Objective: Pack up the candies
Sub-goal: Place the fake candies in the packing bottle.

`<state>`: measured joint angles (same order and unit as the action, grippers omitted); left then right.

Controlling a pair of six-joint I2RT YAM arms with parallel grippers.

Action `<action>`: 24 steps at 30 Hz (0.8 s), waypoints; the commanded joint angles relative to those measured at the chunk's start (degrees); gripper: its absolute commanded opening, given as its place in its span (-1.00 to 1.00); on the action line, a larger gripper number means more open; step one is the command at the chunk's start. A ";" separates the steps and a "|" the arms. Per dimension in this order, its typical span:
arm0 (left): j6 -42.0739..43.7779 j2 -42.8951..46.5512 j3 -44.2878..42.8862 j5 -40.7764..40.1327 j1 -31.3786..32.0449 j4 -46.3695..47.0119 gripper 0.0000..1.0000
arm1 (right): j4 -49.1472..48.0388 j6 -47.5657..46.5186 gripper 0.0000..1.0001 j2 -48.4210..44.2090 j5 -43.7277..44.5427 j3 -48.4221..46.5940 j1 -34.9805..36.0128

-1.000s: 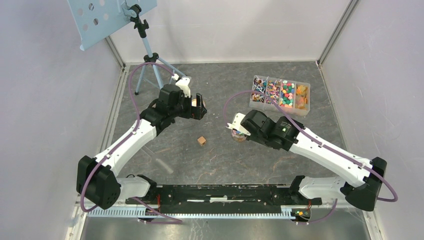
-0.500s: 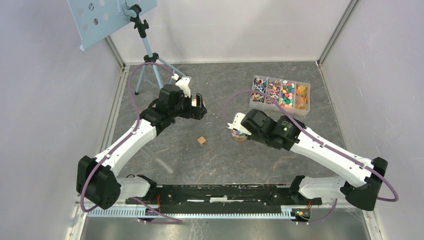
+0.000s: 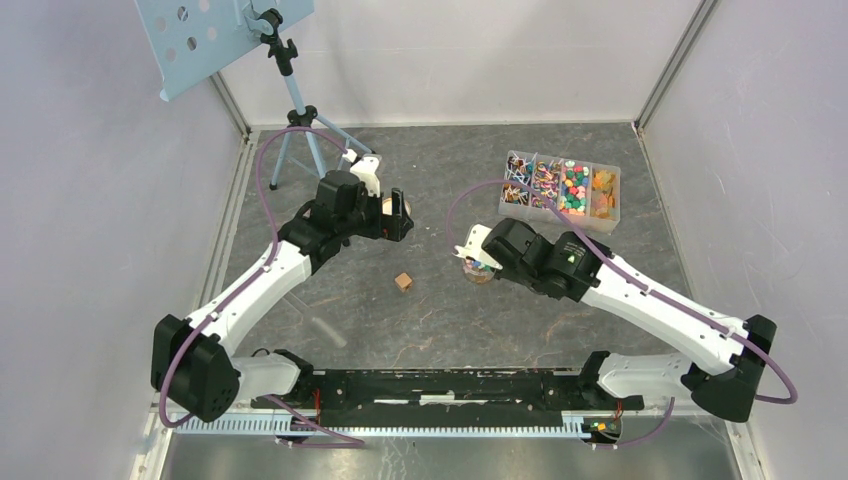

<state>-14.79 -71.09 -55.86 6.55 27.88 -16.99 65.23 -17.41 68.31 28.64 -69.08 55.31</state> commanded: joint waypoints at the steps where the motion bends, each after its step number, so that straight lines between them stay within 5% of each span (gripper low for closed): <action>1: -1.76 1.83 0.04 0.62 -0.01 2.35 1.00 | 1.96 -0.26 -1.00 0.49 1.98 -2.72 0.28; 15: -1.47 1.93 0.10 0.22 0.00 2.25 1.00 | 3.41 -1.13 -1.00 0.69 3.94 -3.41 0.67; 24: -2.79 3.26 -0.13 1.19 -0.02 2.80 1.00 | -21.16 -8.70 -1.00 -14.62 -2.31 7.40 0.62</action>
<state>-14.79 -70.19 -55.86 6.55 27.88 -16.97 58.74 -21.45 61.91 29.74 -66.50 55.66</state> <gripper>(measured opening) 0.995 0.316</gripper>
